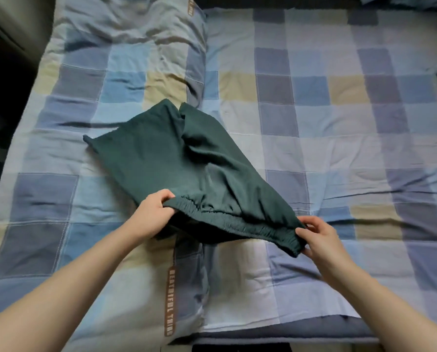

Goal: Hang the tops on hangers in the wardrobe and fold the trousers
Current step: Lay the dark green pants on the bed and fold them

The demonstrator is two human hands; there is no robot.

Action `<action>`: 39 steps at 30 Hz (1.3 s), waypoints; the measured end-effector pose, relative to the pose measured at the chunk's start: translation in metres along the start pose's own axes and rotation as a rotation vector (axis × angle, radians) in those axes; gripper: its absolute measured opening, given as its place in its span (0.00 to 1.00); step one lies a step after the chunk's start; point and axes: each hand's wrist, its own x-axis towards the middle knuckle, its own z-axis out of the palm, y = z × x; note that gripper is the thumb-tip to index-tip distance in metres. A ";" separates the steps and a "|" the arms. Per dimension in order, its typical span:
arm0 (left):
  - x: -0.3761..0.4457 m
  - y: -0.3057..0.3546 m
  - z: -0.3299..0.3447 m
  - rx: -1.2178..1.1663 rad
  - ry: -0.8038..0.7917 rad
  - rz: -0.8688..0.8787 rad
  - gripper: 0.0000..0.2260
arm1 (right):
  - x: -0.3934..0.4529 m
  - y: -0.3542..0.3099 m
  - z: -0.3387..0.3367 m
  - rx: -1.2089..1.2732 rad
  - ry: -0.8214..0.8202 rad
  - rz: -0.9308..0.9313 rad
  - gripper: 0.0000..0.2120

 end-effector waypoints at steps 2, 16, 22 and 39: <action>-0.028 0.021 -0.010 -0.001 -0.068 0.065 0.10 | 0.001 -0.005 0.007 -0.048 0.046 -0.038 0.15; -0.167 0.151 -0.137 0.282 -0.075 0.751 0.11 | -0.117 -0.074 0.004 -1.135 0.193 -0.580 0.22; -0.189 0.189 -0.168 0.498 -0.166 0.792 0.08 | -0.148 -0.118 -0.051 -1.066 0.290 -0.657 0.24; -0.248 0.291 -0.065 1.330 -0.199 1.305 0.33 | -0.166 -0.180 -0.318 -1.122 0.060 -0.971 0.17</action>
